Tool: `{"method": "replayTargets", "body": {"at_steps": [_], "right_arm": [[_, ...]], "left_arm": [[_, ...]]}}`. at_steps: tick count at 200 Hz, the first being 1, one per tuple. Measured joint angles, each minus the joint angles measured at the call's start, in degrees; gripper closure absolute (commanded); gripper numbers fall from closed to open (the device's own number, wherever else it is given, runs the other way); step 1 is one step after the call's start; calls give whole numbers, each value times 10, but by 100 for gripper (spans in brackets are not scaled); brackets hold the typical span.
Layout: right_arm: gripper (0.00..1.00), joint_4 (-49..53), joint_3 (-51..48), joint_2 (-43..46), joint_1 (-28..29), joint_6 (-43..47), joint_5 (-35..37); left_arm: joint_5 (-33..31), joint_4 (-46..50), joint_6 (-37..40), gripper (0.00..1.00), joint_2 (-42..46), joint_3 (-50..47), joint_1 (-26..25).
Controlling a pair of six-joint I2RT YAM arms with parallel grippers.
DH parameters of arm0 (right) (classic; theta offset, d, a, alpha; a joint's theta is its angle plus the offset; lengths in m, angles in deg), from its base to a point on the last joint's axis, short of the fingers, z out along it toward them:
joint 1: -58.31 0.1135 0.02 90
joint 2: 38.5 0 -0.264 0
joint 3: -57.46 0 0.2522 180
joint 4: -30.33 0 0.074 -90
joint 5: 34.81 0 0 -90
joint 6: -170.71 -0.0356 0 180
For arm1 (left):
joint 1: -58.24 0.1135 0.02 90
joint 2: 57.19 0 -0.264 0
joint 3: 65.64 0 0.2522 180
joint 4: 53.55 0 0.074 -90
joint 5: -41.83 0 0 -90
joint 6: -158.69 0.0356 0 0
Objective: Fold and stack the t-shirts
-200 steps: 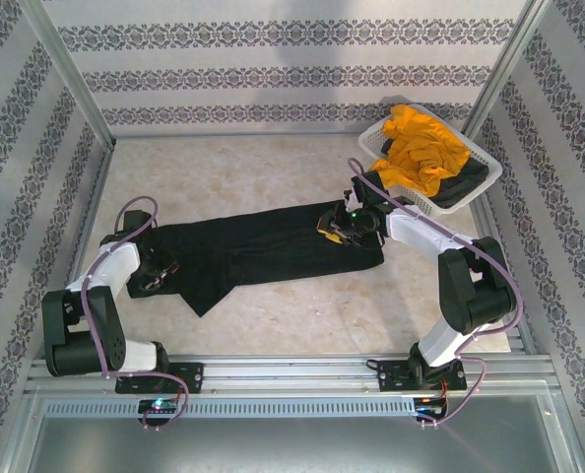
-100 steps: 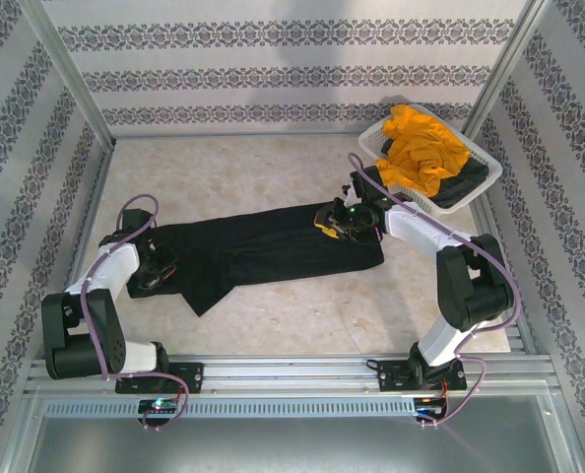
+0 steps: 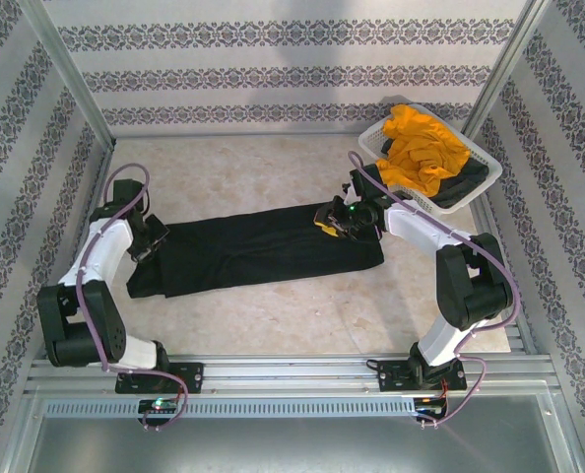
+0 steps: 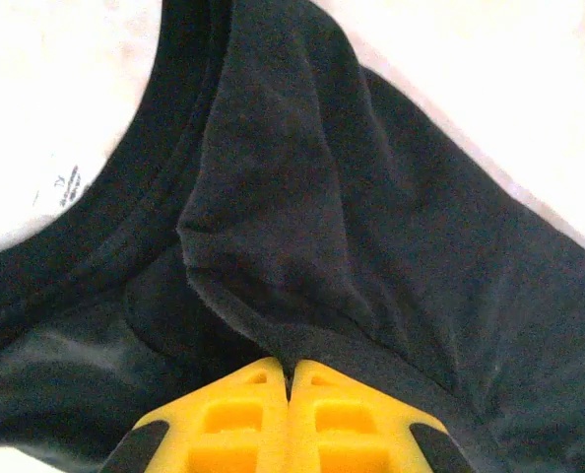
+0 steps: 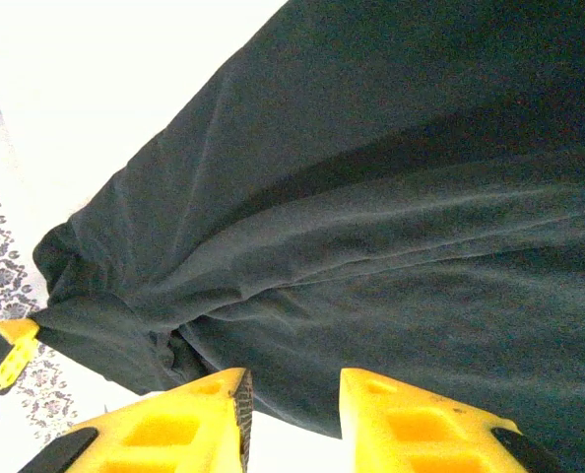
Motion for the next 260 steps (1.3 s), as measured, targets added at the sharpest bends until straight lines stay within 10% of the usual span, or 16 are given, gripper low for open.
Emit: {"method": "replayTargets", "body": {"at_steps": [78,138,208,260], "right_arm": [[70,6,-17,15,-14,1,14],[79,30,16,-8,-29,54,61],[83,136,226,-199,-40,169,152],[83,263,348,-308,-40,230,216]], "left_arm": [[-50,29,58,98,-178,127,14],[-106,30,82,46,-237,151,14],[-50,26,-120,68,64,-57,-93],[18,-15,-268,73,29,-189,-152]]}}
